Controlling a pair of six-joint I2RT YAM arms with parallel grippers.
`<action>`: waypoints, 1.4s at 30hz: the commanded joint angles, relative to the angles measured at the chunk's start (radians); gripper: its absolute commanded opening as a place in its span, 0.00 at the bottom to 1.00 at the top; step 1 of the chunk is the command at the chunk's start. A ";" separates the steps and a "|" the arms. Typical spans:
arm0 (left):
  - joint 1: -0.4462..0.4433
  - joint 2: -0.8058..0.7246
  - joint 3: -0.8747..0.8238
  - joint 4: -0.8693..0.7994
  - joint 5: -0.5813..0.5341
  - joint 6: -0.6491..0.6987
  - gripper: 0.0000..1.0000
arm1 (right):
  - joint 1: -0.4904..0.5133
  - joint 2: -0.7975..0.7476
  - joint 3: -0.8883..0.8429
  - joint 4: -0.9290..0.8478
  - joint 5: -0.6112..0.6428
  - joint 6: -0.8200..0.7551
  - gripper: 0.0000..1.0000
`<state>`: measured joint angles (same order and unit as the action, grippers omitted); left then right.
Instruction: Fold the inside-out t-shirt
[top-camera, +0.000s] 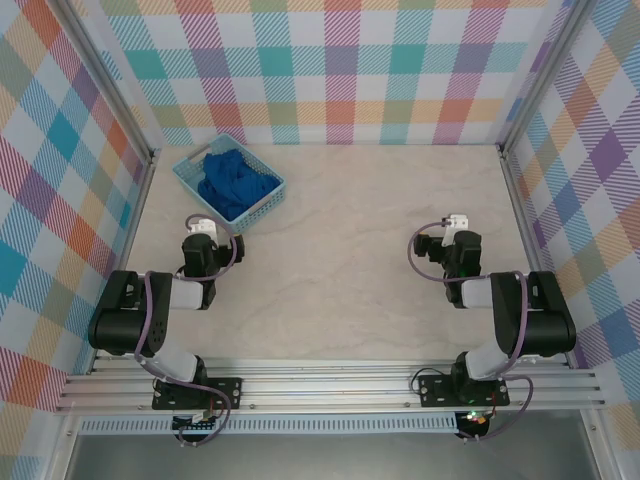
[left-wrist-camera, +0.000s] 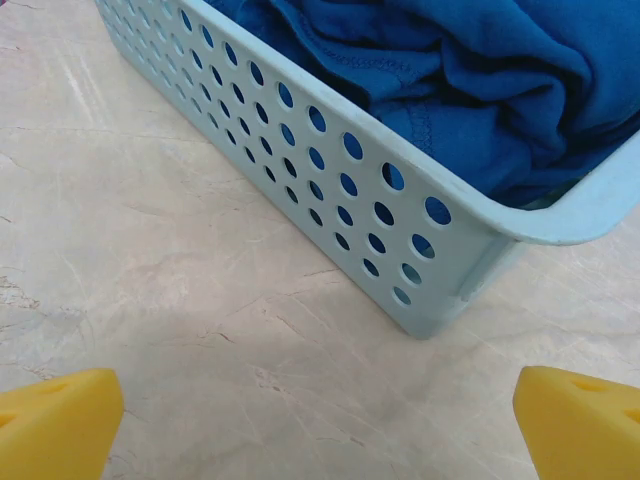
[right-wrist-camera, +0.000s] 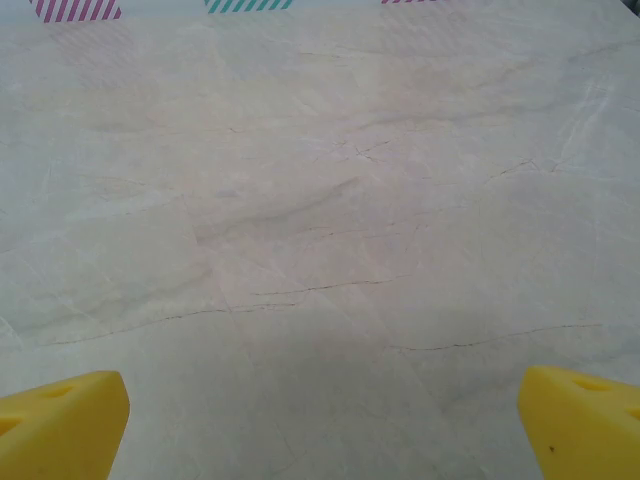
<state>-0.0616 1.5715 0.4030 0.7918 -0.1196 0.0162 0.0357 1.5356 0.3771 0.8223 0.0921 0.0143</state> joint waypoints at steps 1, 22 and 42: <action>-0.007 -0.006 0.019 0.014 0.017 0.008 1.00 | -0.005 -0.002 0.022 0.028 -0.016 0.002 1.00; -0.007 -0.005 0.019 0.014 0.016 0.008 1.00 | -0.010 -0.001 0.026 0.021 -0.031 0.004 1.00; -0.001 -0.417 0.220 -0.703 -0.120 -0.483 0.96 | 0.069 -0.472 0.137 -0.487 0.055 0.272 0.97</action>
<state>-0.0605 1.1584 0.5964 0.2481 -0.3824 -0.3260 0.0422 1.0916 0.4641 0.4801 0.2005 0.1970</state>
